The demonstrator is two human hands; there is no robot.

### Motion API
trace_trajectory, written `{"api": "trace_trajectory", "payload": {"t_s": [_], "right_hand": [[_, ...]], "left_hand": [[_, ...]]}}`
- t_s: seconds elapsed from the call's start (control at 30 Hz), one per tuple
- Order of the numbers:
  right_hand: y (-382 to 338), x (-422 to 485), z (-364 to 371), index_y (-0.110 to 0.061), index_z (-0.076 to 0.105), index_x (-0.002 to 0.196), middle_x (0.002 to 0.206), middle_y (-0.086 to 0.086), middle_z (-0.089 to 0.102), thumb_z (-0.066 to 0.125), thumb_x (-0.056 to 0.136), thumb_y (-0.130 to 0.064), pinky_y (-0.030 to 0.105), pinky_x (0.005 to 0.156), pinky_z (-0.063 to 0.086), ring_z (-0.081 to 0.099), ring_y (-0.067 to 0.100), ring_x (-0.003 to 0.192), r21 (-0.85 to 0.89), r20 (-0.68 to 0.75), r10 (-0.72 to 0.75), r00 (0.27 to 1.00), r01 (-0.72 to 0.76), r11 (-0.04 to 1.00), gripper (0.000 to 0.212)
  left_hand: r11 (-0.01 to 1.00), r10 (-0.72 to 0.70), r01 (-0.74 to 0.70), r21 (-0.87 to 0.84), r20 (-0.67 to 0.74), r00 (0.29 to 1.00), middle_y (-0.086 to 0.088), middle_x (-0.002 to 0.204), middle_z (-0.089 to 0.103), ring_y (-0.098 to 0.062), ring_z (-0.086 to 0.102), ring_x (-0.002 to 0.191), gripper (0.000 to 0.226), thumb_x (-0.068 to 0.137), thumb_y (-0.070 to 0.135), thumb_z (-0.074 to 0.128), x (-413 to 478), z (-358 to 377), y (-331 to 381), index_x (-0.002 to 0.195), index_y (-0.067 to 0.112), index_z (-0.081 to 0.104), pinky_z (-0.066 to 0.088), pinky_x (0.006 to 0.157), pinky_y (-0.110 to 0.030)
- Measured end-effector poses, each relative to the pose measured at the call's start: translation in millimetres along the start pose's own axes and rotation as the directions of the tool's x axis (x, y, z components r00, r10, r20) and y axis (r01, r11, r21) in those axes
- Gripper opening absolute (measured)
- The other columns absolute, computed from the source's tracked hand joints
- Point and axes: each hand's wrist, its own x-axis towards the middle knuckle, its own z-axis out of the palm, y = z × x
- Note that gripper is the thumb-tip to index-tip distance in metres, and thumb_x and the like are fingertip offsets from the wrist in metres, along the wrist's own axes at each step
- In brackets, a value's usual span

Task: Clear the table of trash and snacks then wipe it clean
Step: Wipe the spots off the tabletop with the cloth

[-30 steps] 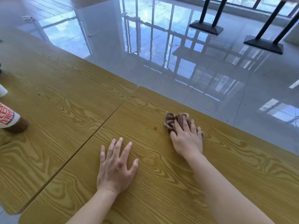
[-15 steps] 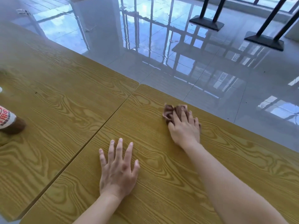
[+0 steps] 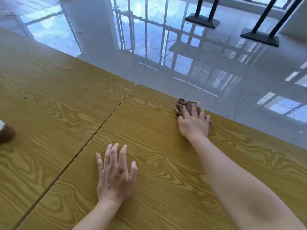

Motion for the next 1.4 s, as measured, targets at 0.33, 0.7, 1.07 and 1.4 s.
{"api": "trace_trajectory", "payload": {"t_s": [0.33, 0.7, 1.07, 1.4], "right_hand": [[48.3, -133.4, 25.2, -0.053, 0.006, 0.151, 0.161, -0.023, -0.014, 0.013, 0.098, -0.058, 0.044, 0.121, -0.008, -0.017, 0.014, 0.15, -0.043, 0.019, -0.436, 0.9, 0.436, 0.899, 0.054], [107.3, -214.4, 33.1, -0.041, 0.004, 0.154, 0.163, -0.009, -0.01, 0.013, 0.096, -0.053, 0.049, 0.121, 0.004, -0.002, 0.024, 0.152, -0.032, -0.084, -0.11, 0.99, 0.107, 0.994, 0.059], [77.4, -123.7, 22.5, -0.046, 0.009, 0.153, 0.162, -0.017, -0.014, 0.012, 0.1, -0.051, 0.047, 0.122, -0.003, -0.013, 0.018, 0.151, -0.046, -0.019, -0.198, 0.98, 0.197, 0.979, 0.054], [-20.9, -165.7, 46.8, -0.046, 0.014, 0.153, 0.164, -0.016, 0.0, 0.02, 0.1, -0.048, 0.05, 0.121, -0.003, -0.005, 0.021, 0.152, -0.048, 0.095, -0.764, 0.639, 0.769, 0.637, 0.053]], "left_hand": [[0.998, 0.009, -0.012, -0.059, -0.051, 0.999, -0.011, 0.147, 0.04, -0.027, 0.027, 0.143, 0.059, 0.089, 0.045, 0.029, -0.7, 0.7, -9.4, 0.136, 0.017, 0.049, 0.008, 0.119, -0.056], [0.997, -0.051, 0.05, -0.061, -0.011, 0.999, -0.013, 0.15, 0.036, -0.026, 0.019, 0.146, 0.065, 0.085, 0.055, 0.028, 2.2, -2.4, 4.8, 0.131, 0.017, 0.054, 0.001, 0.12, -0.052], [0.986, -0.03, 0.016, -0.167, -0.082, 0.996, -0.013, 0.149, 0.042, -0.026, 0.026, 0.143, 0.061, 0.09, 0.046, 0.024, 0.1, 0.9, -4.2, 0.126, 0.013, 0.061, 0.006, 0.119, -0.053], [0.953, -0.004, -0.023, -0.302, -0.086, 0.996, -0.002, 0.149, 0.044, -0.019, 0.025, 0.144, 0.059, 0.088, 0.043, 0.03, -1.8, -1.4, -8.1, 0.143, 0.028, 0.042, 0.004, 0.119, -0.054]]}}
